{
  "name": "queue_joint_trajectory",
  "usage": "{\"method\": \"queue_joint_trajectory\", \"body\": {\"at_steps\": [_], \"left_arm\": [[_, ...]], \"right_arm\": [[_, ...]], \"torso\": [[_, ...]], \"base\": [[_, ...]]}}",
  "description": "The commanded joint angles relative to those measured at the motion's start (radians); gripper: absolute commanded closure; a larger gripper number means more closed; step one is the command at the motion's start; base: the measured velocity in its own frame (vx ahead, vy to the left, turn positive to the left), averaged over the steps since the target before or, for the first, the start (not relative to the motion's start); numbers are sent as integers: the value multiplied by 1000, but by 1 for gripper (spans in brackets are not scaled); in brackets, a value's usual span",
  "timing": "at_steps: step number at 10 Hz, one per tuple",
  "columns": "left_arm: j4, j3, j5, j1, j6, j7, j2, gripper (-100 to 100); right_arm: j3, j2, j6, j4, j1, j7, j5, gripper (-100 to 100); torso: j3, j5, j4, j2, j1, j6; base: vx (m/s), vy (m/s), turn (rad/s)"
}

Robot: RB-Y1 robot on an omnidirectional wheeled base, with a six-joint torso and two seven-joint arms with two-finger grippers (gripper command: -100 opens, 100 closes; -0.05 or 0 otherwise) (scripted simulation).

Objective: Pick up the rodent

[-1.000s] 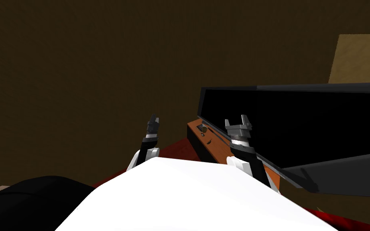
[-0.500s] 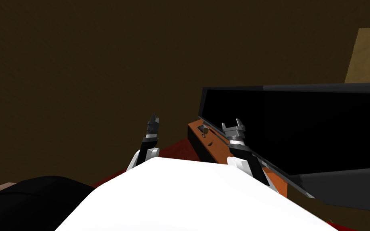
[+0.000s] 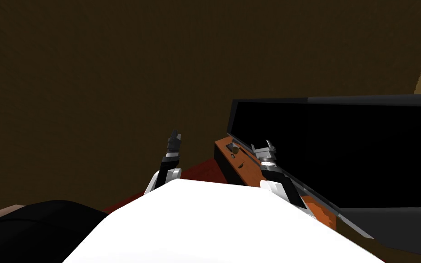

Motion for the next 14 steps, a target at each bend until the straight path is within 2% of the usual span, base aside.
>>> {"method": "queue_joint_trajectory", "body": {"at_steps": [1, 2, 3, 4, 5, 6, 7, 8, 9, 10, 11, 12, 13, 14], "left_arm": [[0, 0, 0, 0, 0, 0, 0, 0], [0, 0, 0, 0, 0, 0, 0, 0], [0, 0, 0, 0, 0, 0, 0, 0], [0, 0, 0, 0, 0, 0, 0, 0], [0, 0, 0, 0, 0, 0, 0, 0], [0, 0, 0, 0, 0, 0, 0, 0], [0, 0, 0, 0, 0, 0, 0, 0], [0, 0, 0, 0, 0, 0, 0, 0], [0, 0, 0, 0, 0, 0, 0, 0], [0, 0, 0, 0, 0, 0, 0, 0], [0, 0, 0, 0, 0, 0, 0, 0], [0, 0, 0, 0, 0, 0, 0, 0], [0, 0, 0, 0, 0, 0, 0, 0], [0, 0, 0, 0, 0, 0, 0, 0]], "right_arm": [[-4, 0, 34, 3, 3, -36, -19, -100], [-11, -6, 64, 32, 1, -75, -52, -100], [-11, -6, 67, 32, 1, -80, -52, -100], [-18, -12, 101, 62, 0, -119, -86, -100], [-18, -12, 101, 62, 0, -124, -86, -100], [-26, -18, 136, 93, -2, -165, -120, -100], [-26, -18, 136, 93, -2, -170, -120, -100], [-34, -23, 172, 125, -4, -206, -156, -100], [-34, -23, 172, 125, -4, -216, -156, -100], [-42, -29, 209, 158, -7, -253, -191, -100], [-42, -29, 209, 158, -7, -263, -191, -100], [-50, -35, 246, 193, -9, -299, -227, -100], [-50, -35, 246, 193, -9, -310, -227, -100], [-58, -42, 283, 229, -12, -348, -264, -100]], "torso": [[0, 0, 0, 0, 0, 0], [0, 0, 0, 0, 0, 0], [0, 0, 0, 0, 0, 0], [0, 0, 0, 0, 0, 0], [0, 0, 0, 0, 0, 0], [0, 0, 0, 1, 0, 0], [0, 0, 0, 0, 0, 0], [0, 0, 0, 1, 0, 0], [0, 0, 0, 1, 0, 0], [1, 0, 0, 1, 0, 0], [0, 0, 0, 0, 0, 0], [0, 0, 0, 1, 0, 0], [0, 0, 0, 0, 0, 0], [0, 0, 0, 1, 0, 0]], "base": [[39, 2, 18], [45, 3, 39], [35, 1, 26], [35, 8, 45], [28, 4, 25], [35, 0, 49], [32, -2, 29], [35, 7, 45], [31, 4, 24], [41, 0, 44], [36, 2, 30], [39, 2, 58], [31, 0, 23], [45, 6, 42]]}}
